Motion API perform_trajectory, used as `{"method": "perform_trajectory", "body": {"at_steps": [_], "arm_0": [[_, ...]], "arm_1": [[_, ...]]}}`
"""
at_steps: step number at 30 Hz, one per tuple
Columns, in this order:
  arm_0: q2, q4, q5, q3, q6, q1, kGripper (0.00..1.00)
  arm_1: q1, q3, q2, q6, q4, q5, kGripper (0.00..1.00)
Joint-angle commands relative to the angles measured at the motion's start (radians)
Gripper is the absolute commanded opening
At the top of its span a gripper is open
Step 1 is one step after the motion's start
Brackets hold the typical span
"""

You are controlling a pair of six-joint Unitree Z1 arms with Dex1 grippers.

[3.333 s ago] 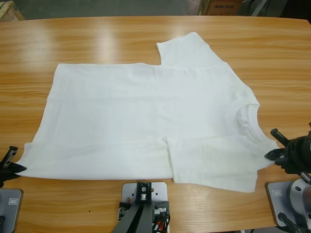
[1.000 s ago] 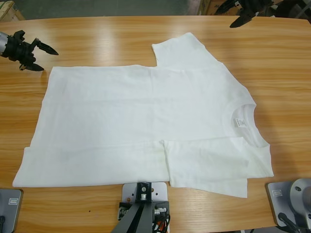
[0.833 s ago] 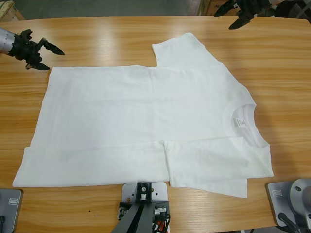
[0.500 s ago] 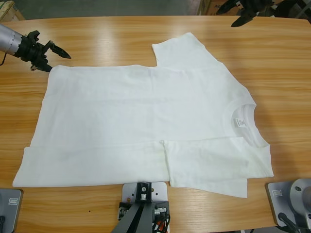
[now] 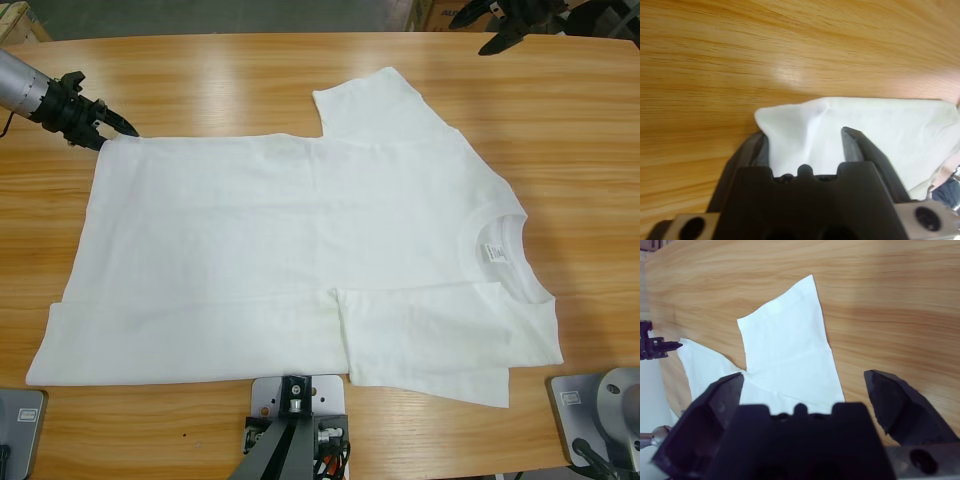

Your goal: Fold clothes

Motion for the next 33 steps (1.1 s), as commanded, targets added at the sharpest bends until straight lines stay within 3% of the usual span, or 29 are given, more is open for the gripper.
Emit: {"method": "perform_trajectory", "body": {"at_steps": [1, 7, 10, 15, 17, 25, 33], "arm_0": [[0.088, 0.012, 0.017, -0.001, 0.019, -0.004, 0.0], [0.089, 0.012, 0.002, -0.001, 0.033, -0.015, 0.0], [0.088, 0.012, 0.002, 0.003, 0.036, -0.025, 0.0], [0.078, 0.011, 0.002, -0.001, 0.029, -0.042, 0.0], [0.075, 0.011, 0.002, -0.005, 0.029, -0.042, 0.0], [0.073, 0.011, 0.01, -0.006, 0.025, -0.068, 0.0], [0.068, 0.011, 0.013, -0.007, 0.023, -0.072, 0.0]], "arm_1": [[-0.018, 0.004, 0.061, -0.017, 0.013, 0.019, 0.973], [-0.054, 0.001, 0.078, -0.017, 0.013, 0.052, 0.941], [-0.1, -0.054, 0.127, -0.016, 0.023, 0.117, 0.945], [-0.111, -0.21, 0.27, -0.09, 0.238, 0.172, 0.945], [-0.101, -0.208, 0.283, -0.137, 0.296, 0.174, 0.945], [-0.094, -0.073, 0.267, -0.275, 0.297, 0.172, 0.931], [-0.026, -0.046, 0.25, -0.287, 0.291, 0.146, 0.896]]}}
